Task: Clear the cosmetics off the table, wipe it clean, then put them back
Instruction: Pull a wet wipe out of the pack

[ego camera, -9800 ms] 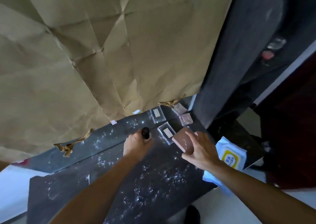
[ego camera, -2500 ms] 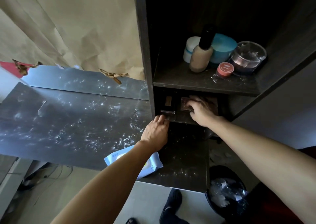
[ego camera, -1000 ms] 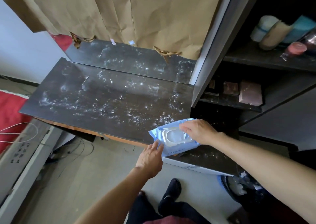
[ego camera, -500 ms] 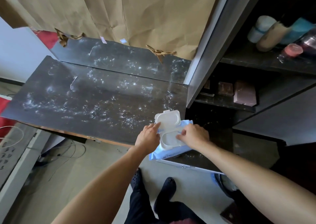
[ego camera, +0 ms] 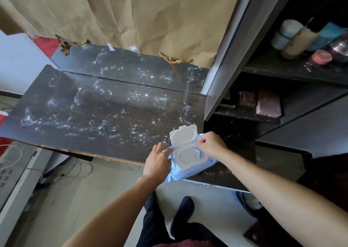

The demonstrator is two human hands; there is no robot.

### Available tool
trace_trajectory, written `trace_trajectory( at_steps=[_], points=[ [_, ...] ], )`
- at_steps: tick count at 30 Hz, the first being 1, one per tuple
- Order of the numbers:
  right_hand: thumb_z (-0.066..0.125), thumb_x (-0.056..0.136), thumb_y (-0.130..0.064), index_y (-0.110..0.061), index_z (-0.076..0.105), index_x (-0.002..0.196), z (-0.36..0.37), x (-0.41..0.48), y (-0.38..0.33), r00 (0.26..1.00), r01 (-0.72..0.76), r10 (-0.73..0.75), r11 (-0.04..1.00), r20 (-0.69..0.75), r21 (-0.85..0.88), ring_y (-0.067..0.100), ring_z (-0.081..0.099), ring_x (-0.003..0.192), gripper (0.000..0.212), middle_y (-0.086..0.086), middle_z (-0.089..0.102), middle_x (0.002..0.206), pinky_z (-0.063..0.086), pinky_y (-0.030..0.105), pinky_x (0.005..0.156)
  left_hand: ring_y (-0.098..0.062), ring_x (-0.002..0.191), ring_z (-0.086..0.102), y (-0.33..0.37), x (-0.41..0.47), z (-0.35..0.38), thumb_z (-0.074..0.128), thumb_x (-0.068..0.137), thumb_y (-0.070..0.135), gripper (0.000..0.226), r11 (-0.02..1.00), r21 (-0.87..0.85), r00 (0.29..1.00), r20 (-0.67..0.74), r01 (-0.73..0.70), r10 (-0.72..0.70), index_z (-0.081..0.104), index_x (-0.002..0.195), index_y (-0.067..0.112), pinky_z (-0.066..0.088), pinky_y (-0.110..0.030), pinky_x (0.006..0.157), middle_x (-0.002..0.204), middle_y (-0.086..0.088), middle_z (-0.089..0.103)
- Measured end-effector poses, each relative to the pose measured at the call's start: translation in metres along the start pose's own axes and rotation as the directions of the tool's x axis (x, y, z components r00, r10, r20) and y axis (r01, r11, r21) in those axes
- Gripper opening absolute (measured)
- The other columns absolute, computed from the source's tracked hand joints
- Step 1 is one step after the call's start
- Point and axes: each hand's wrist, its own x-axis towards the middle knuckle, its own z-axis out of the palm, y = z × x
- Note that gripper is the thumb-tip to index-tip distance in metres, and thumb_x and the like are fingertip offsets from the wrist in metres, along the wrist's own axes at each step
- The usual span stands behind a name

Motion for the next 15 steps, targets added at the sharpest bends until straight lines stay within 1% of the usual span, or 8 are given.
trace_trajectory(
  at_steps=[2, 3, 5, 6, 9, 11, 13, 15],
  points=[
    [0.055, 0.081, -0.015, -0.024, 0.063, 0.070, -0.001, -0.005, 0.010, 1.000, 0.002, -0.005, 0.982, -0.015, -0.188, 0.021, 0.060, 0.073, 0.017, -0.003, 0.062, 0.078, 0.044, 0.027, 0.064, -0.033, 0.094, 0.055, 0.006, 0.003, 0.002, 0.062, 0.079, 0.006, 0.021, 0.999, 0.028, 0.996, -0.083, -0.033, 0.035, 0.069, 0.098, 0.011, 0.047, -0.036, 0.067, 0.098, -0.010, 0.057],
    [0.056, 0.083, -0.017, -0.026, 0.064, 0.079, -0.001, -0.010, 0.016, 1.000, 0.002, -0.008, 0.971, -0.027, -0.238, 0.021, 0.062, 0.084, 0.013, -0.004, 0.064, 0.090, 0.046, 0.027, 0.067, -0.032, 0.094, 0.055, 0.012, 0.004, 0.001, 0.060, 0.081, 0.008, 0.017, 0.999, 0.022, 0.997, -0.071, -0.034, 0.035, 0.068, 0.097, 0.010, 0.046, -0.036, 0.067, 0.096, -0.009, 0.058],
    [0.060, 0.081, -0.023, -0.029, 0.061, 0.084, 0.001, -0.017, 0.031, 0.999, -0.011, -0.002, 0.971, -0.054, -0.239, 0.019, 0.061, 0.091, 0.007, -0.007, 0.063, 0.099, 0.047, 0.027, 0.070, -0.027, 0.102, 0.054, 0.025, 0.011, 0.002, 0.052, 0.089, 0.012, 0.024, 0.999, -0.010, 0.999, -0.002, -0.051, 0.051, 0.064, 0.109, 0.013, 0.045, -0.036, 0.072, 0.103, -0.007, 0.059],
    [0.064, 0.080, -0.026, -0.030, 0.060, 0.085, 0.002, -0.019, 0.039, 0.998, -0.027, 0.014, 0.980, -0.065, -0.196, 0.017, 0.061, 0.091, 0.008, -0.009, 0.062, 0.099, 0.048, 0.029, 0.072, -0.027, 0.104, 0.054, 0.031, 0.016, 0.004, 0.049, 0.090, 0.012, 0.030, 0.997, 0.004, 0.995, 0.057, -0.077, 0.077, 0.061, 0.117, 0.015, 0.045, -0.037, 0.074, 0.107, -0.007, 0.058],
    [0.075, 0.074, -0.032, -0.027, 0.062, 0.088, 0.006, -0.021, 0.059, 0.996, -0.072, 0.072, 0.997, -0.056, -0.010, 0.016, 0.061, 0.085, 0.019, -0.008, 0.063, 0.092, 0.051, 0.032, 0.074, -0.029, 0.108, 0.051, 0.046, 0.037, 0.006, 0.044, 0.091, 0.007, 0.048, 0.958, 0.161, 0.953, 0.229, -0.237, 0.197, 0.046, 0.136, 0.025, 0.046, -0.040, 0.074, 0.115, -0.009, 0.050],
    [0.078, 0.072, -0.031, -0.025, 0.062, 0.085, 0.008, -0.021, 0.066, 0.995, -0.081, 0.086, 0.991, -0.044, 0.111, 0.016, 0.061, 0.080, 0.022, -0.008, 0.061, 0.084, 0.053, 0.035, 0.073, -0.028, 0.110, 0.050, 0.053, 0.048, 0.006, 0.042, 0.092, 0.007, 0.051, 0.912, 0.230, 0.918, 0.292, -0.340, 0.269, 0.044, 0.138, 0.029, 0.046, -0.040, 0.077, 0.119, -0.009, 0.046],
    [0.079, 0.072, -0.030, -0.022, 0.063, 0.086, 0.011, -0.020, 0.071, 0.995, -0.080, 0.088, 0.980, -0.037, 0.182, 0.015, 0.060, 0.078, 0.023, -0.008, 0.061, 0.081, 0.053, 0.035, 0.073, -0.026, 0.111, 0.050, 0.058, 0.055, 0.009, 0.043, 0.093, 0.008, 0.047, 0.869, 0.256, 0.886, 0.319, -0.423, 0.337, 0.049, 0.135, 0.029, 0.044, -0.036, 0.080, 0.121, -0.008, 0.045],
    [0.080, 0.072, -0.030, -0.020, 0.064, 0.088, 0.014, -0.019, 0.075, 0.996, -0.072, 0.083, 0.970, -0.038, 0.230, 0.014, 0.061, 0.079, 0.025, -0.007, 0.062, 0.082, 0.053, 0.033, 0.073, -0.024, 0.110, 0.052, 0.059, 0.059, 0.016, 0.046, 0.092, 0.010, 0.040, 0.858, 0.235, 0.872, 0.310, -0.457, 0.379, 0.057, 0.127, 0.026, 0.039, -0.032, 0.076, 0.119, -0.006, 0.048]
  ],
)
